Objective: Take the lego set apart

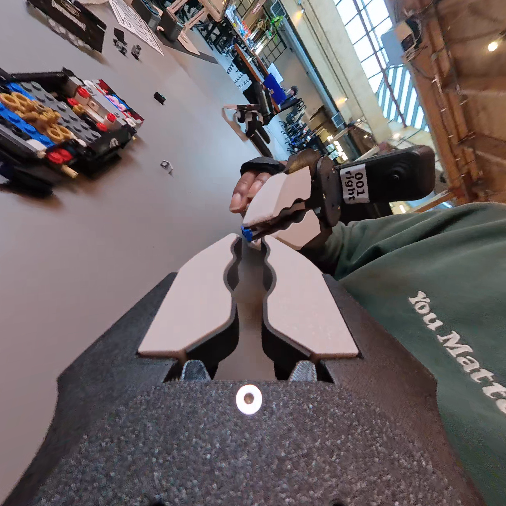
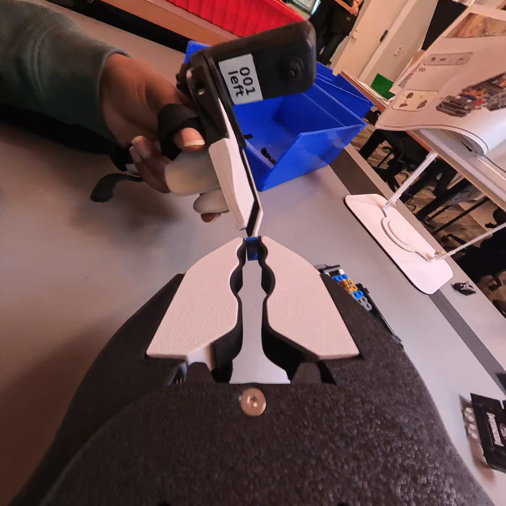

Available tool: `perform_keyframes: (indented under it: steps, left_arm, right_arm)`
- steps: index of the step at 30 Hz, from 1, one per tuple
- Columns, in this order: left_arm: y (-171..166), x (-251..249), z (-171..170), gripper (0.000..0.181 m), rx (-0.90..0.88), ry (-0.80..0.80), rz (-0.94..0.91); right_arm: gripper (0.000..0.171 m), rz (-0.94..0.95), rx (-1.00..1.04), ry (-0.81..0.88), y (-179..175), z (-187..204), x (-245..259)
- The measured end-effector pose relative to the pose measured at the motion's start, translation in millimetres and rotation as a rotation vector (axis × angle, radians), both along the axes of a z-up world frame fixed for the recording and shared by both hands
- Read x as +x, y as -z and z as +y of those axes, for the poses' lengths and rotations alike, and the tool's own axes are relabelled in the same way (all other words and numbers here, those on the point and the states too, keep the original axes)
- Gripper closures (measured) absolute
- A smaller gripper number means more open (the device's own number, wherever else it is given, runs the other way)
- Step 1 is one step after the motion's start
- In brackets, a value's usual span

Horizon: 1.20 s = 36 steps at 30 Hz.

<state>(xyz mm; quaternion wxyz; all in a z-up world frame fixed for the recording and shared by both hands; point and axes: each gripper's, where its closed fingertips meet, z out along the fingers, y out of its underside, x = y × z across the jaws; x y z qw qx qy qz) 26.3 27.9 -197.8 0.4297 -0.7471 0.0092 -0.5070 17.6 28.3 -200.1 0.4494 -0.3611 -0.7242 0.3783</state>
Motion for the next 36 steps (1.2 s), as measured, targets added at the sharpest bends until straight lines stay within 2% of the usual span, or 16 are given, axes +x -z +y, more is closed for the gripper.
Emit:
perform_keyframes:
  steps: [7, 9, 11, 14, 16, 17, 20, 26, 32, 34, 36]
  left_arm:
    - [-2.8, 9.0, -1.6, 0.177, 0.003, 0.025, -0.042]
    - [-11.3, 3.3, -0.2, 0.177, 0.064, -0.019, 0.027]
    - [-25.1, -22.5, 1.9, 0.178, 0.164, -0.139, 0.206]
    - [-43.6, -120.9, -4.2, 0.178, 0.223, -0.523, 0.658]
    - [-34.6, -183.3, -24.4, 0.177, 0.085, -0.665, 0.902]
    - [-24.3, -203.3, -34.4, 0.177, -0.003, -0.689, 0.941]
    - [-0.6, -216.6, -48.4, 0.177, -0.133, -0.657, 0.853]
    - [23.3, -224.4, -54.6, 0.146, -0.237, -0.614, 0.953]
    - [33.3, -218.9, -57.0, 0.133, -0.259, -0.553, 1.003]
    - [38.9, -213.8, -60.9, 0.128, -0.272, -0.5, 1.009]
    - [48.7, -209.3, -66.1, 0.13, -0.3, -0.438, 1.032]
  right_arm:
    - [0.163, 0.049, 0.062, -0.025, -3.6, -6.9, 4.0]
    - [0.159, 0.091, 0.041, -0.002, -11.8, -1.9, 3.9]
    - [0.151, 0.113, -0.002, 0.042, -18.9, 11.4, 3.9]
    - [0.15, 0.104, -0.064, 0.14, -20.7, 43.0, 6.7]
    - [0.152, 0.092, -0.08, 0.212, -18.4, 64.8, 10.2]
    - [0.153, 0.083, -0.083, 0.241, -16.5, 74.1, 11.8]
    - [0.156, 0.064, -0.079, 0.31, -12.1, 94.3, 15.3]
    - [0.158, 0.038, -0.069, 0.372, -5.1, 110.6, 20.1]
    - [0.158, 0.037, -0.038, 0.46, -8.7, 135.5, 31.5]
    - [0.158, -0.02, -0.038, 0.475, -3.8, 147.6, 41.1]
    - [0.158, -0.164, -0.082, 0.444, 15.4, 151.4, 54.0]
